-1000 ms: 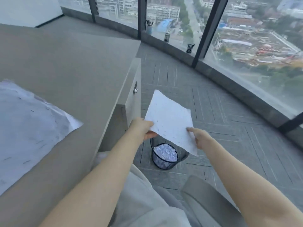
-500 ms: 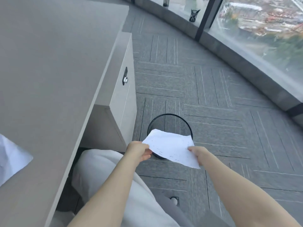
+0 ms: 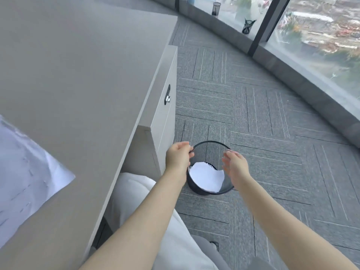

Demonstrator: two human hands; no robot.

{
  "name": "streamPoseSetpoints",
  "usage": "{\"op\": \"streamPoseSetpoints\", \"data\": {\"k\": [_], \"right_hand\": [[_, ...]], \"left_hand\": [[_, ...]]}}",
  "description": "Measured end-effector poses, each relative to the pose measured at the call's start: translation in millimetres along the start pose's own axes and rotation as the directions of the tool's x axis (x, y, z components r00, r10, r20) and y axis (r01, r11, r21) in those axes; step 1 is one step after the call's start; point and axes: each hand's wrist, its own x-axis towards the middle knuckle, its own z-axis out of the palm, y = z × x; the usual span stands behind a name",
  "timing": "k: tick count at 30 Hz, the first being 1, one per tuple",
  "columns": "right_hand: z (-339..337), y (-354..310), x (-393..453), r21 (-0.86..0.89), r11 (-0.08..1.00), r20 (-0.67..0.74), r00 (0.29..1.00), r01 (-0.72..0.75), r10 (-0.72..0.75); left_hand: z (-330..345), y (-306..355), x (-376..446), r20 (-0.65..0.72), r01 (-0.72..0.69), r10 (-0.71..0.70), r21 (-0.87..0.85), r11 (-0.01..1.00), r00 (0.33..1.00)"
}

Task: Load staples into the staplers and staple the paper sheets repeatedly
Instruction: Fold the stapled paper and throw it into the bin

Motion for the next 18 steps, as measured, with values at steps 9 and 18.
{"op": "streamPoseSetpoints", "data": {"k": [9,18], "right_hand": [[101,-102,-196,0.217,0.737,0.526,0.559,0.640,-0.641],[178,-35,-329,0.194,0.434,0.910,0.004,0.880,-0.415]], "left_hand": [[-98,123,-142,-0.115,-0.675,0.666,-0.064,0.735,0.737],[-312,67,-222,-0.339,-0.368,0.765,0.724,0.584,0.547]]}}
